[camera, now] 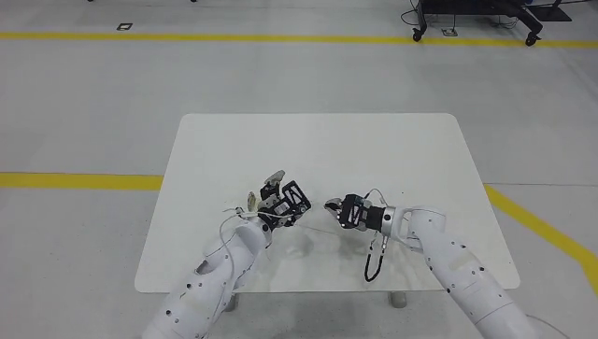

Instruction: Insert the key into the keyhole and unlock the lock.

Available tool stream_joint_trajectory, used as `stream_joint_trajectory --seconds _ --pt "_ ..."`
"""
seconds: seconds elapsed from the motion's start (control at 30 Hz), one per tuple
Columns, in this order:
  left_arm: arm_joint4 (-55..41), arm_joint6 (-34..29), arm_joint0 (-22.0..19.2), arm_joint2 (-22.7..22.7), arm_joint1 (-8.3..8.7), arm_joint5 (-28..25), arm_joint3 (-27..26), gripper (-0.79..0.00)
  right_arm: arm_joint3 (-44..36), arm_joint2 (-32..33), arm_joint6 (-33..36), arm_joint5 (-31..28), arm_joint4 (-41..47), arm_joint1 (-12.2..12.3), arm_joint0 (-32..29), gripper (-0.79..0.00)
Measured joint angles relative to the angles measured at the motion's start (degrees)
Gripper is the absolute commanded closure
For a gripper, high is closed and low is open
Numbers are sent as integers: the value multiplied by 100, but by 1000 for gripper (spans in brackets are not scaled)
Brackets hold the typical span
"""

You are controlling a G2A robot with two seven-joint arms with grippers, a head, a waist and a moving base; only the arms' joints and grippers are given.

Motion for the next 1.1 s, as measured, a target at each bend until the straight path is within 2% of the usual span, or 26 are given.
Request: stream_joint_trajectory --seconds 0.13,0.23,0.33,0.43,0.53,0.73,0.83,0.9,1.0,1.1 --pt "358 54 3 112 -12 72 135 -785 -64 133 -304 61 181 33 -120 0" --pt "115 142 52 -4 -26 236 78 -785 -95 222 -624 -6 381 55 -212 0" --pt "-616 244 176 -345 -20 289 -228 -785 -15 284 -988 -183 756 53 -260 0" --pt "-1572 386 391 -876 35 10 -658 -785 133 284 -1152 -236 1341 22 -272 0" --pt "-1902 482 621 -1372 96 -28 -959 -785 127 281 -1136 -233 1256 22 -270 0" --pt "-1883 481 612 -1314 93 -21 -941 -785 122 279 -1136 -233 1248 22 -272 0" --pt "-2122 739 715 -1377 82 82 -808 -785 15 176 -996 -195 1539 -29 -256 0" --pt "-2573 993 723 -1447 71 20 -631 -785 -87 48 -885 -195 2003 -99 -180 0" --pt "-3424 1056 533 -1560 13 -419 -548 -785 -40 -153 -749 -404 2922 -210 -2 0" --pt "-5287 687 273 -1702 -56 -713 -186 -785 94 -366 -507 -498 3794 -327 219 0"
